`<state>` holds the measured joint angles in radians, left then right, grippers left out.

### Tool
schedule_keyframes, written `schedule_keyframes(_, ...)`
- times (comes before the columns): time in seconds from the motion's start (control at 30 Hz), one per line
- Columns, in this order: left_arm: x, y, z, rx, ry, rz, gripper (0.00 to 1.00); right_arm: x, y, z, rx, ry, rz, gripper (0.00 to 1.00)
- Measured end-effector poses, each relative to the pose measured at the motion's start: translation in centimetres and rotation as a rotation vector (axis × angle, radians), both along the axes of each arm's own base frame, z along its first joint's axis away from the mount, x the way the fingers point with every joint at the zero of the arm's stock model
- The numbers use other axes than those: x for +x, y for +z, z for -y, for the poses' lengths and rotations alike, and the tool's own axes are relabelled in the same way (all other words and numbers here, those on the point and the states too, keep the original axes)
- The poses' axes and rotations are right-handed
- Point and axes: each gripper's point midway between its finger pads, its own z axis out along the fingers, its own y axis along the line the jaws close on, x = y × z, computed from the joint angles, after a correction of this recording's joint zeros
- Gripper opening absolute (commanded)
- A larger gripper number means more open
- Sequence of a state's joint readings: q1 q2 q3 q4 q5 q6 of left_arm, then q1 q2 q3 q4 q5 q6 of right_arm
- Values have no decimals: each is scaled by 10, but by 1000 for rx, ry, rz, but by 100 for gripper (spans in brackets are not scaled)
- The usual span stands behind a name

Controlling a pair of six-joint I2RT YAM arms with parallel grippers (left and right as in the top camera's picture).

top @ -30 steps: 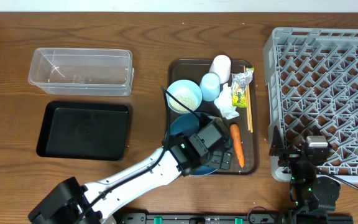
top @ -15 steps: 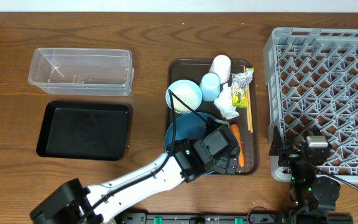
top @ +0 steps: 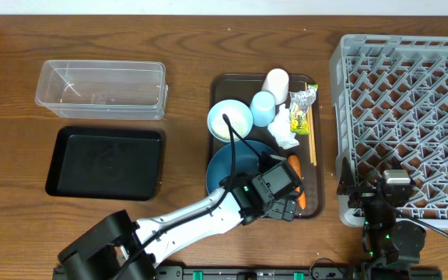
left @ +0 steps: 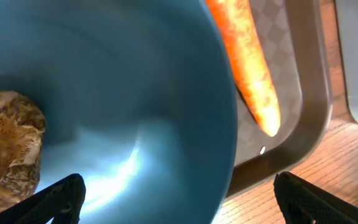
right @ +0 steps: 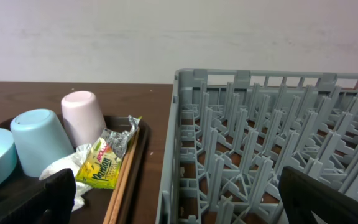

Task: Sort waste into correct bins and load items into the dishwasher rack
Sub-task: 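Lower the left gripper and grasp the blue plate's rim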

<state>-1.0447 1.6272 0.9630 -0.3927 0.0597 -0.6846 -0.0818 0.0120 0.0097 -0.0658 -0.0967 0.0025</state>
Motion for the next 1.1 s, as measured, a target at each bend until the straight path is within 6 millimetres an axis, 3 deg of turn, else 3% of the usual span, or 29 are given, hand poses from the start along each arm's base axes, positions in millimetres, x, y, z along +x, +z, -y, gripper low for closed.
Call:
schedule_keyframes(0.17, 4, 10, 5, -8, -2, 13, 98, 0, 0, 0, 0, 0, 0, 99)
schedule_keyframes(0.37, 8, 15, -8, 78, 14, 28, 98, 0, 0, 0, 0, 0, 0, 99)
schedule_keyframes(1.1, 15, 15, 0, 59, 37, 56, 98, 0, 0, 0, 0, 0, 0, 99)
